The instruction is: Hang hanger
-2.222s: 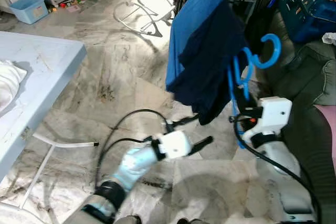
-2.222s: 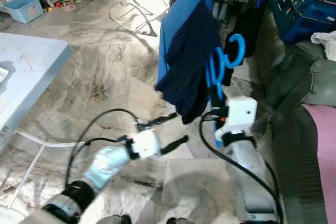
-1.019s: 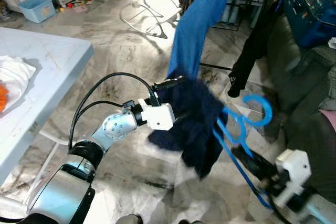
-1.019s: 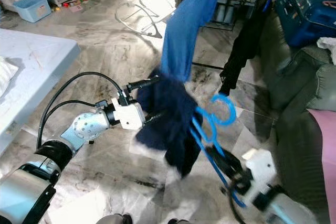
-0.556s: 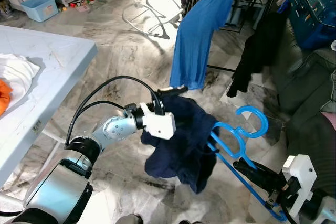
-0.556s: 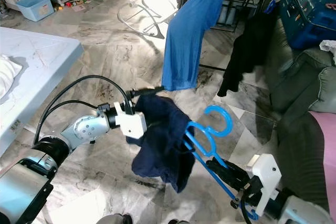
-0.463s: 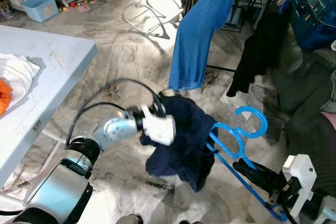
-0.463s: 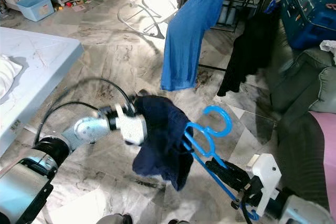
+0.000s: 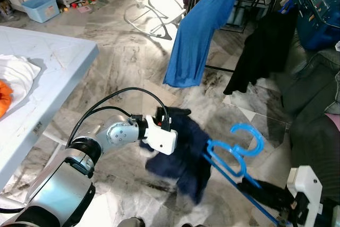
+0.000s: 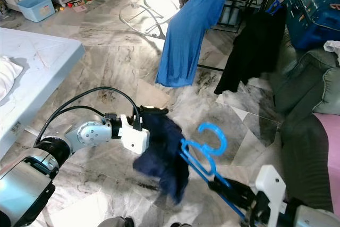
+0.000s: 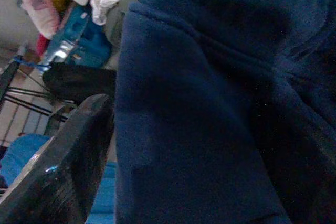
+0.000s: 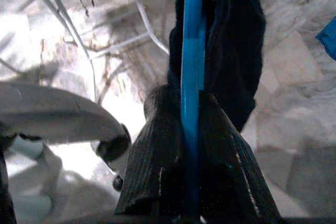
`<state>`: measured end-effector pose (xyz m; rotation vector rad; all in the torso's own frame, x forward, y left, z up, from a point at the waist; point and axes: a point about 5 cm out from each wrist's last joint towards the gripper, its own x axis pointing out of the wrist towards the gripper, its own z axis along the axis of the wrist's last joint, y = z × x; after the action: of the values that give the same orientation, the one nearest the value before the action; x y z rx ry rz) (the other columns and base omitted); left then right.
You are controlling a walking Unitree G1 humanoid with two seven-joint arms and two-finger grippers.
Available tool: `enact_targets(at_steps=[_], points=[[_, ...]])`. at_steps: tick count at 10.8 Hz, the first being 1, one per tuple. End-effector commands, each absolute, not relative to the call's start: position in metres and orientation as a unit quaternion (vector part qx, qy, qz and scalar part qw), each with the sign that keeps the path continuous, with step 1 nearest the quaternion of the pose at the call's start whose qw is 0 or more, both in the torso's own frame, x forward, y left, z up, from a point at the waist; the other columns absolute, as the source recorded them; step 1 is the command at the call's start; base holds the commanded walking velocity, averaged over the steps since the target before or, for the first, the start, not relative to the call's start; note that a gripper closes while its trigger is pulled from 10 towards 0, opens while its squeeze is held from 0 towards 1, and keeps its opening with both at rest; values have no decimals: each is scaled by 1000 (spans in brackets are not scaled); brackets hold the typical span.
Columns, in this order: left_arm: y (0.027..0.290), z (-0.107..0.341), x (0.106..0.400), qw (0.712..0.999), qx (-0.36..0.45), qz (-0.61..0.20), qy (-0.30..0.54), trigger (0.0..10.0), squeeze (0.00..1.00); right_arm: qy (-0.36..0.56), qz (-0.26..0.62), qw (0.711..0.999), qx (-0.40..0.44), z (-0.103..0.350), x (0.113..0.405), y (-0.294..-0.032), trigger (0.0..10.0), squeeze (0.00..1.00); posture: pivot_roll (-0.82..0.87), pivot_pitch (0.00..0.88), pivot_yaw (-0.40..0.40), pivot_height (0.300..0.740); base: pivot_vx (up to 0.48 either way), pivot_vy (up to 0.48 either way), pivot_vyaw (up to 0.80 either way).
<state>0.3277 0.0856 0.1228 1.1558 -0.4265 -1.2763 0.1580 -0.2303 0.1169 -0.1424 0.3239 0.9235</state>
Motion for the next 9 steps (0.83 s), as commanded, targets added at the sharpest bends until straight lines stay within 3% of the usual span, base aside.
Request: enact_targets(at_steps=[1,4,5,6,8,9], points=[[85,124,329,620,513,-568,-175,10000,0,148,469,866,-96,124,157,-231,10000,0,83,124,-46,740,0,0,0],[92,109,326,591,529,-597,-119,10000,0,116,412,880,-207,132,183,-248,10000,0,85,127,-49,740,0,0,0],[94,105,325,593,524,-603,-100,10000,0,88,386,891,-224,135,192,-248,10000,0,87,127,-50,740,0,0,0],[94,104,324,596,517,-607,-91,3647,0,78,378,890,-242,133,197,-246,10000,0,88,128,-50,740,0,0,0],[93,104,324,599,508,-613,-87,0,0,63,373,893,-241,128,202,-241,10000,0,93,134,-49,740,0,0,0],[93,105,324,600,505,-615,-84,0,0,59,368,896,-241,125,204,-240,10000,0,95,133,-48,740,0,0,0]])
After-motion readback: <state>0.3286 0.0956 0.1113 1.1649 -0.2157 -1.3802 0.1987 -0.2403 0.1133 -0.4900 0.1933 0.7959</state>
